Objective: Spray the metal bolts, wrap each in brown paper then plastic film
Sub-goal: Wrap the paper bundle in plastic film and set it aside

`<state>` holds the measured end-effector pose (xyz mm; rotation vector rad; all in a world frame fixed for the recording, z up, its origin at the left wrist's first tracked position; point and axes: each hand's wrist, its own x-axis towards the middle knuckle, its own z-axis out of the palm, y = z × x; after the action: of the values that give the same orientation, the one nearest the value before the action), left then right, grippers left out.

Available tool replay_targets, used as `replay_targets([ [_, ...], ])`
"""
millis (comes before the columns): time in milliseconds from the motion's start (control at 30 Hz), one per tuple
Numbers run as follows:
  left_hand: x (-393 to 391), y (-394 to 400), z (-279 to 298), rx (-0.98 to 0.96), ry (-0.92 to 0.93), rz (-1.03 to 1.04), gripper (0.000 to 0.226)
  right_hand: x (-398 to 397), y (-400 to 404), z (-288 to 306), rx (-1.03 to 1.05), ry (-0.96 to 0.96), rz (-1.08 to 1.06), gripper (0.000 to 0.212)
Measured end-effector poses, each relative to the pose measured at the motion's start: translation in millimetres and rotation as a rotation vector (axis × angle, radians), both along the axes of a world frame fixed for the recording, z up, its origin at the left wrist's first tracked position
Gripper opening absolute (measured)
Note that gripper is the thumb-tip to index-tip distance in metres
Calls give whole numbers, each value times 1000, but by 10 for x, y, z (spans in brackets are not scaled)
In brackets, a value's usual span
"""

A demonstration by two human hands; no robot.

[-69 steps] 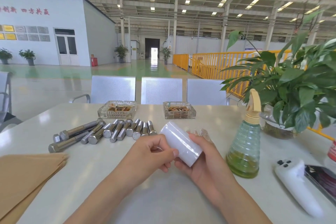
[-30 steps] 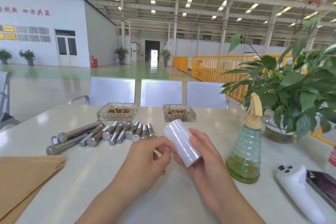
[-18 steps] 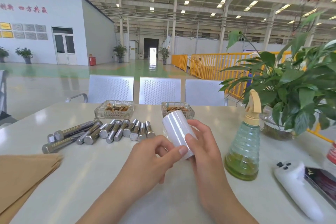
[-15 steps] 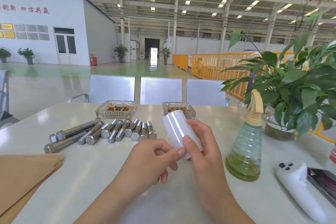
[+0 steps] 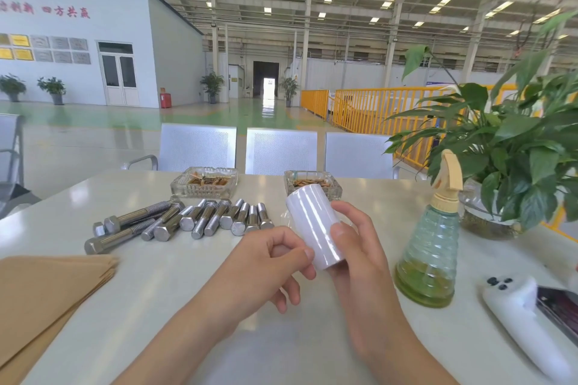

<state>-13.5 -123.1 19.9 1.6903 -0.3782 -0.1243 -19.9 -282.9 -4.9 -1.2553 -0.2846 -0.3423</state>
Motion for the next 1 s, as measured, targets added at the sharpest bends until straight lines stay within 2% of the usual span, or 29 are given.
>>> replay_targets([
  [133, -14, -16, -17, 9, 12, 14, 12, 8, -3, 8, 82, 40, 61, 26],
  [233, -33, -46, -16, 22, 24, 19, 22, 6, -15, 17, 82, 28, 38, 26],
  [367, -66, -55, -9, 10, 35, 45, 38, -30, 15, 31, -104, -117, -130, 33],
  [467, -56, -22, 4, -76, 86, 23, 32, -53, 50, 24, -232, -225, -222, 35],
  [567, -47, 2, 25, -117, 112, 7, 16, -68, 47, -3, -287, -249, -274, 37],
  [700, -50, 4, 21, -106, 108, 8, 17, -102, 53, 10, -407, -290, -349, 37],
  [1000, -52, -26, 16, -67, 99, 56, 11, -111, 88, 11, -501, -320, -390, 39],
])
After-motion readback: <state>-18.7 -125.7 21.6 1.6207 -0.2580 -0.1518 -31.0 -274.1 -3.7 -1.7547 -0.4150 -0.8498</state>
